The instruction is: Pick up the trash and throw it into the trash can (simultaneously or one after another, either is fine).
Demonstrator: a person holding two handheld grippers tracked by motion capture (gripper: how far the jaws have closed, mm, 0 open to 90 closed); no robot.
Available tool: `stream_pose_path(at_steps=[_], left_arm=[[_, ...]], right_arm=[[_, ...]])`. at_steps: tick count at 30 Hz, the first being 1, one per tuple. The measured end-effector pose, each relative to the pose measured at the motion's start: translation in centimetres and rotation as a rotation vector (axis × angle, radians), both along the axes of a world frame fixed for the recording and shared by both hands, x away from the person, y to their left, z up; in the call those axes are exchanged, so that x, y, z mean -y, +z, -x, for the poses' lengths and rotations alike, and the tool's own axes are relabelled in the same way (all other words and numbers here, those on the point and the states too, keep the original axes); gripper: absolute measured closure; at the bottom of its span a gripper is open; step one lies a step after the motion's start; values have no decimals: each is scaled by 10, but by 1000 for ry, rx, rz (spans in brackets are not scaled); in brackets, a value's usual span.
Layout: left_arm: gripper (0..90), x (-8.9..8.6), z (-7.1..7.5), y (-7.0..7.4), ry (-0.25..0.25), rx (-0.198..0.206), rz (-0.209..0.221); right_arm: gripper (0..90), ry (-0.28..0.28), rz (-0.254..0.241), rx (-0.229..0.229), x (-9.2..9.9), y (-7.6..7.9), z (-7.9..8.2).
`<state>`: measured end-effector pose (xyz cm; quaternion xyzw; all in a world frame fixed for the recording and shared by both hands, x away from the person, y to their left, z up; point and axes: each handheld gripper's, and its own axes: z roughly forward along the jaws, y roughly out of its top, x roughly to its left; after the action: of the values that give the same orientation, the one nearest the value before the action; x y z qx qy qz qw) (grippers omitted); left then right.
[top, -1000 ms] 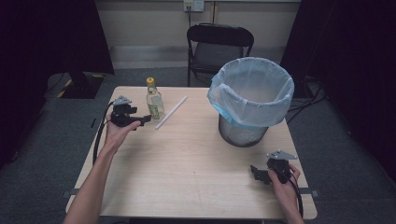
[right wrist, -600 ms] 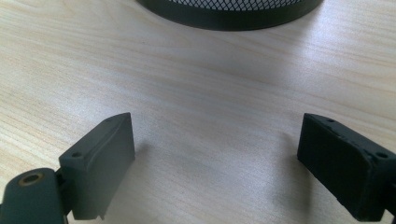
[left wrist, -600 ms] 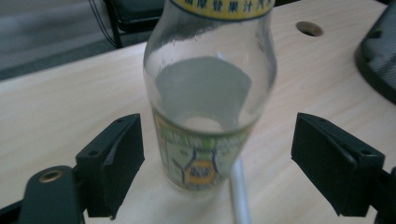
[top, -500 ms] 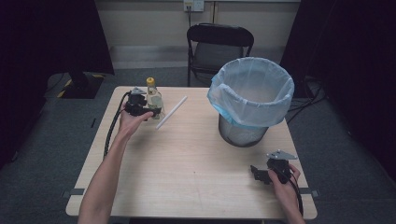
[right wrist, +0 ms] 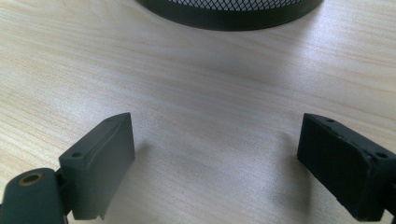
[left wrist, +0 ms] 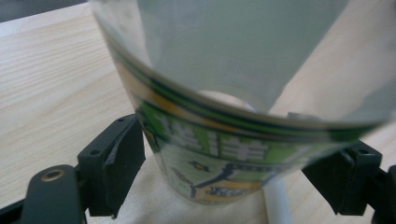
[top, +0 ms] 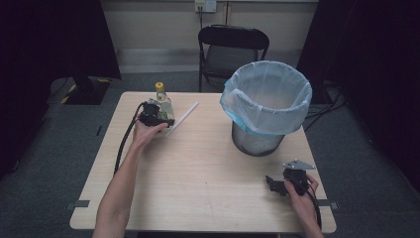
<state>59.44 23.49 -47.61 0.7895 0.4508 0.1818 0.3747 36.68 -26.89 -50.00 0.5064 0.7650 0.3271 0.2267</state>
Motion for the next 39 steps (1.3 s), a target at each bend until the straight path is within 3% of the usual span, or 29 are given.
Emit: stream_pose_path(at_steps=[9, 12, 16, 22, 26, 36, 39], left_arm=[[216, -2, 0, -6, -3, 17, 22], [212, 1, 1, -10, 3, 51, 55], [233, 1, 1, -11, 13, 66, 53], [276, 5, 1, -9, 16, 91, 17], [280, 6, 1, -7, 23, 81, 5], [281, 2, 0, -6, 34, 67, 22], [281, -1, 1, -1, 34, 77, 56]], right_arm=[[103, -2, -1, -1, 0, 0, 0], [103, -2, -1, 0, 0, 0, 0], [102, -1, -1, 0, 0, 0, 0], [103, -2, -1, -1, 0, 0, 0], [103, -1, -1, 0, 0, 0, 0], [102, -1, -1, 0, 0, 0, 0], [102, -1, -2, -1, 0, 0, 0]])
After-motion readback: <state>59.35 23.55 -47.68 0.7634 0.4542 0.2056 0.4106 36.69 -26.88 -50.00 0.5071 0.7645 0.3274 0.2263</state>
